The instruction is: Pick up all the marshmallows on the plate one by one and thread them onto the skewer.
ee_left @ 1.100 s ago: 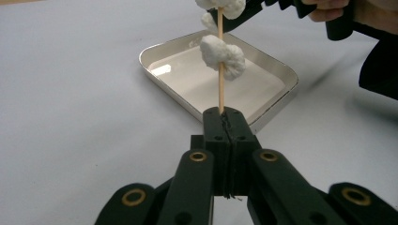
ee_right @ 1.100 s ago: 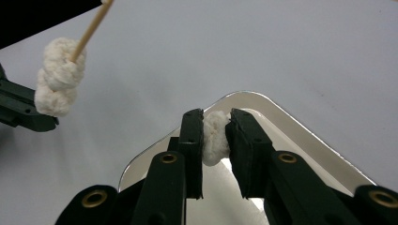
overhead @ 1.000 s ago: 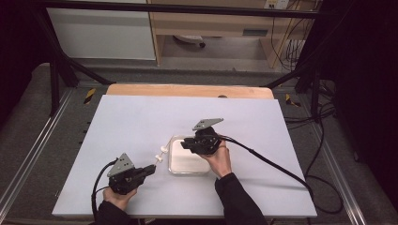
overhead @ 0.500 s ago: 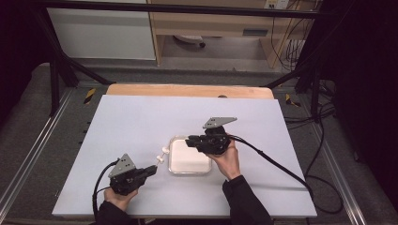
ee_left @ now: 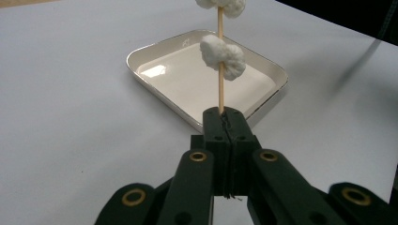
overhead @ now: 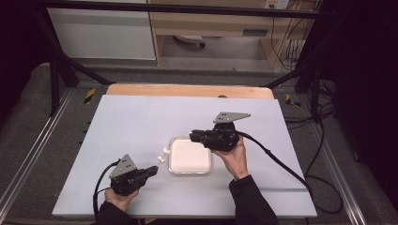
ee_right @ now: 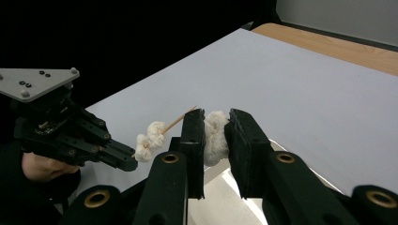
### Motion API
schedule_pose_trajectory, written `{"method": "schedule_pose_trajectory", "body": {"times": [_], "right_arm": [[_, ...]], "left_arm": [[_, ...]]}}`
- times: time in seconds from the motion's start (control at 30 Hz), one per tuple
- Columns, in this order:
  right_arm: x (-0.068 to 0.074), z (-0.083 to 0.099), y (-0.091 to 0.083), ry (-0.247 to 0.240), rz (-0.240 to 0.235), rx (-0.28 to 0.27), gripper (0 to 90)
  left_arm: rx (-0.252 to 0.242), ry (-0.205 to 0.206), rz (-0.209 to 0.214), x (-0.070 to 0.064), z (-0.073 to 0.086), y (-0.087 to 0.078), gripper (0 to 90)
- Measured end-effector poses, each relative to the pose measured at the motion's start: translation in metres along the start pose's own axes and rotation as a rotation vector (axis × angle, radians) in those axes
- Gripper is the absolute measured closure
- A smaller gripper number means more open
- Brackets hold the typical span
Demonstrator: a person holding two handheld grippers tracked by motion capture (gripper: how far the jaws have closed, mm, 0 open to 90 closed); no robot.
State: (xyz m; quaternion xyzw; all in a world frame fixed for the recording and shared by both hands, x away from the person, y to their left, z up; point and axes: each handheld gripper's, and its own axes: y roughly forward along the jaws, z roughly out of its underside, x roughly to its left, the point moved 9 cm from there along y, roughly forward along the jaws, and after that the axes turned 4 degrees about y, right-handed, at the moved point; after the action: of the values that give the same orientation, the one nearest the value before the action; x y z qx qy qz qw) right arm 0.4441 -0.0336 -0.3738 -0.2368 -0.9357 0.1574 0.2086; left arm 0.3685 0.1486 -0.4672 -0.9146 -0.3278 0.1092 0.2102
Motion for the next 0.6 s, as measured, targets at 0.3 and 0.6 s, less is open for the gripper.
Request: {"method": "schedule_pose_trajectory", "body": {"times": [0.3, 0.6], "right_arm": [[0.003, -0.009, 0.002, 0.025, -0.031, -0.025, 76.1], [0.004, -0.011, 0.012, 0.048, -0.055, -0.031, 75.9]], "left_arm": [[-0.004, 0.012, 0.007, -0.003, -0.001, 0.000, 89.0], [-0.005, 0.018, 0.019, -0.008, -0.002, 0.003, 89.0]]}}
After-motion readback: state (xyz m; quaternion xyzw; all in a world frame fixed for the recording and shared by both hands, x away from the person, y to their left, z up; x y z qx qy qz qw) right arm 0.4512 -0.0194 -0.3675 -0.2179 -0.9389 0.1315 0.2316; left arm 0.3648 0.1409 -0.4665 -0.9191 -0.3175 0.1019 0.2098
